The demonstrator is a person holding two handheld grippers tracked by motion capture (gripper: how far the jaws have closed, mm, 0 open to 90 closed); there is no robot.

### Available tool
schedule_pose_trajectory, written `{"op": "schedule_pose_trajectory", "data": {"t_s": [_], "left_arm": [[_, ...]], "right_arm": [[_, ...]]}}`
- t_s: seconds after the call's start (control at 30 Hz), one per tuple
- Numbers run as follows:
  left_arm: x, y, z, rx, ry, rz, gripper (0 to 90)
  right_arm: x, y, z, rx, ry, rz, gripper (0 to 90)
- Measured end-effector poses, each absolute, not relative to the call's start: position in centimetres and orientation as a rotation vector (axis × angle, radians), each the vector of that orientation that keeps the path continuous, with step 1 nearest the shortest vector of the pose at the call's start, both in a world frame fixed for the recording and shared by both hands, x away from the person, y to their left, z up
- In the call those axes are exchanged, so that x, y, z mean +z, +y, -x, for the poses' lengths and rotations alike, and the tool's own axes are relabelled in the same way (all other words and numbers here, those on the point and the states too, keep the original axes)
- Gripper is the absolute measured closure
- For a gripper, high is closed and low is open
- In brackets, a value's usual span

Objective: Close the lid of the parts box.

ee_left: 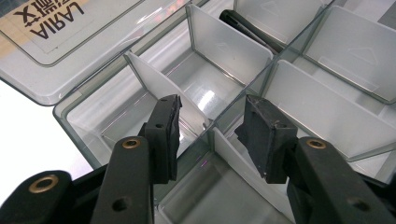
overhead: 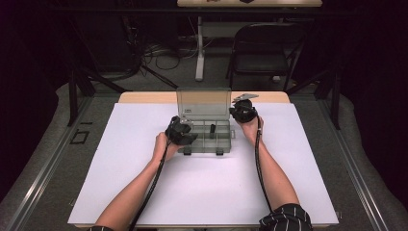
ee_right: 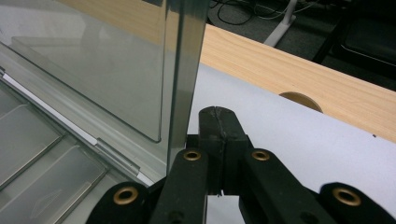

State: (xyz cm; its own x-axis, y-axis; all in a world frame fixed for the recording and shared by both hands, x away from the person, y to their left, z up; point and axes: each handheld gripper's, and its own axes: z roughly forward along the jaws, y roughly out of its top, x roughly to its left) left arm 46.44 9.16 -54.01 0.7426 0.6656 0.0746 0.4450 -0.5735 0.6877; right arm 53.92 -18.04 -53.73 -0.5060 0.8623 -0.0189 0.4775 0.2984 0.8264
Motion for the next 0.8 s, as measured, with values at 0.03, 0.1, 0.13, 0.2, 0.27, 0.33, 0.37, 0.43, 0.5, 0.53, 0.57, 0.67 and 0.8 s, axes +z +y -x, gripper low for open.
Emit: {"op": "schedule_pose_trajectory", "data": {"t_s": [0.03,0.1,0.13,0.2,0.27,0.33,0.37,0.43,0.5,0.53,0.57,0.67,0.8], "left_arm": [[-54.01,9.16,-46.43,0.431,0.832,-2.274,56.2],[-54.01,9.12,-46.4,0.437,0.834,-2.274,56.0],[-54.03,9.09,-46.35,0.443,0.836,-2.272,55.9],[-54.01,9.08,-46.32,0.443,0.838,-2.274,55.5],[-54.01,9.07,-46.31,0.442,0.841,-2.272,55.3],[-54.02,9.06,-46.31,0.447,0.844,-2.268,55.1],[-54.02,9.06,-46.31,0.448,0.845,-2.268,54.9],[-54.02,9.05,-46.3,0.447,0.849,-2.266,54.7],[-54.01,9.07,-46.29,0.444,0.85,-2.266,54.6],[-54.01,9.08,-46.3,0.443,0.85,-2.266,54.6],[-54.01,9.08,-46.29,0.443,0.851,-2.265,54.6],[-54.02,9.08,-46.28,0.442,0.854,-2.262,54.4],[-54.05,9.08,-46.25,0.443,0.858,-2.256,54.0]], "right_arm": [[-53.66,-18.07,-53.9,1.102,2.108,-1.188,90.0],[-53.51,-18.06,-53.84,1.105,2.107,-1.181,90.0],[-53.45,-18.06,-53.82,1.105,2.107,-1.179,90.0],[-53.4,-18.07,-53.78,1.104,2.106,-1.181,90.0],[-53.37,-18.1,-53.77,1.111,2.105,-1.179,90.0],[-53.35,-18.12,-53.75,1.119,2.1,-1.178,90.0],[-53.34,-18.14,-53.74,1.119,2.1,-1.177,90.0],[-53.33,-18.16,-53.67,1.123,2.1,-1.171,90.0],[-53.28,-18.19,-53.59,1.124,2.105,-1.164,90.0],[-53.27,-18.23,-53.56,1.129,2.105,-1.16,90.0],[-53.27,-18.25,-53.52,1.134,2.102,-1.157,90.0],[-53.23,-18.27,-53.4,1.138,2.104,-1.156,90.0],[-53.17,-18.31,-53.3,1.142,2.102,-1.142,90.0]]}}
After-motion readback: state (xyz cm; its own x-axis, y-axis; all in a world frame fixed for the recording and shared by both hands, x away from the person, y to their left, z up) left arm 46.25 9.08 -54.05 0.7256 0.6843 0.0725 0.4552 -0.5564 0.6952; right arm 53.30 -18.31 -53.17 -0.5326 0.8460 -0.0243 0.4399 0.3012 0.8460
